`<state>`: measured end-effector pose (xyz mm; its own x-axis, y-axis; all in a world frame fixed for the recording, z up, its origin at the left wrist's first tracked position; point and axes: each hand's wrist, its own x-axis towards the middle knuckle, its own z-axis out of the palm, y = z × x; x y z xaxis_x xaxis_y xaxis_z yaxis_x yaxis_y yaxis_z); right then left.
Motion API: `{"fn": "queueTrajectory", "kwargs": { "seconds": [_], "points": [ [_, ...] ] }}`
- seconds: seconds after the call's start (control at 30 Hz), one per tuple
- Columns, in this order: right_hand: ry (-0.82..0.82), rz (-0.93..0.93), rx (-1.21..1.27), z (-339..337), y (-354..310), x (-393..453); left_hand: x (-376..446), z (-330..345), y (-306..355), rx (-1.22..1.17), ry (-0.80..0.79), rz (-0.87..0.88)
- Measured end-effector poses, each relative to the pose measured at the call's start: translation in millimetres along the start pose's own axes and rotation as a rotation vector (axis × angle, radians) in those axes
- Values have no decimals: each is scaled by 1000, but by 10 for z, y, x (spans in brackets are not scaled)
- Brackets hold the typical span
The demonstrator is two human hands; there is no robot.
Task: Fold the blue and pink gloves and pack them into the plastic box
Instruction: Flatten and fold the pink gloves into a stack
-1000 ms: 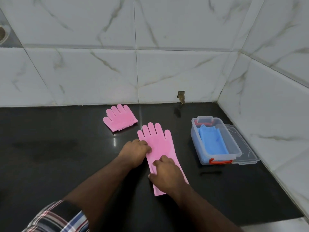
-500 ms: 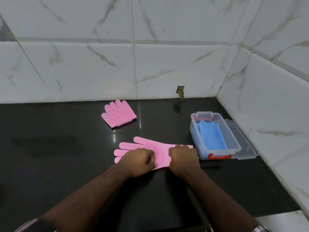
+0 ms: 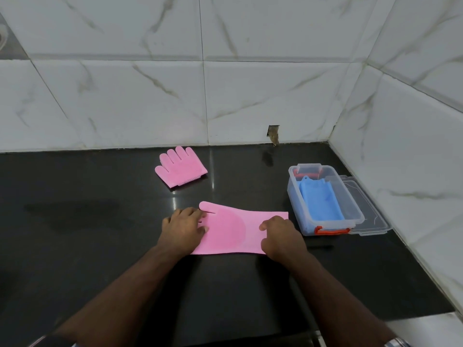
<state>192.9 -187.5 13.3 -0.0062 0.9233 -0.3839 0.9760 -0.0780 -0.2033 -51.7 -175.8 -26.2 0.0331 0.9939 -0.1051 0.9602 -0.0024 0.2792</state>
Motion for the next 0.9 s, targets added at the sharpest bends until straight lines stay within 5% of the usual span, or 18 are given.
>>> {"fn": "queueTrajectory", "kwargs": {
  "seconds": [0.33, 0.57, 0.9],
  "points": [
    [82, -94, 61, 110, -106, 24, -90, -44, -70, 10, 55, 2],
    [-17, -201, 31, 125, -221, 48, -117, -87, -129, 118, -199, 104],
    [-19, -184, 1, 203, -203, -111, -356, -83, -221, 136, -205, 120]
  ]
}}
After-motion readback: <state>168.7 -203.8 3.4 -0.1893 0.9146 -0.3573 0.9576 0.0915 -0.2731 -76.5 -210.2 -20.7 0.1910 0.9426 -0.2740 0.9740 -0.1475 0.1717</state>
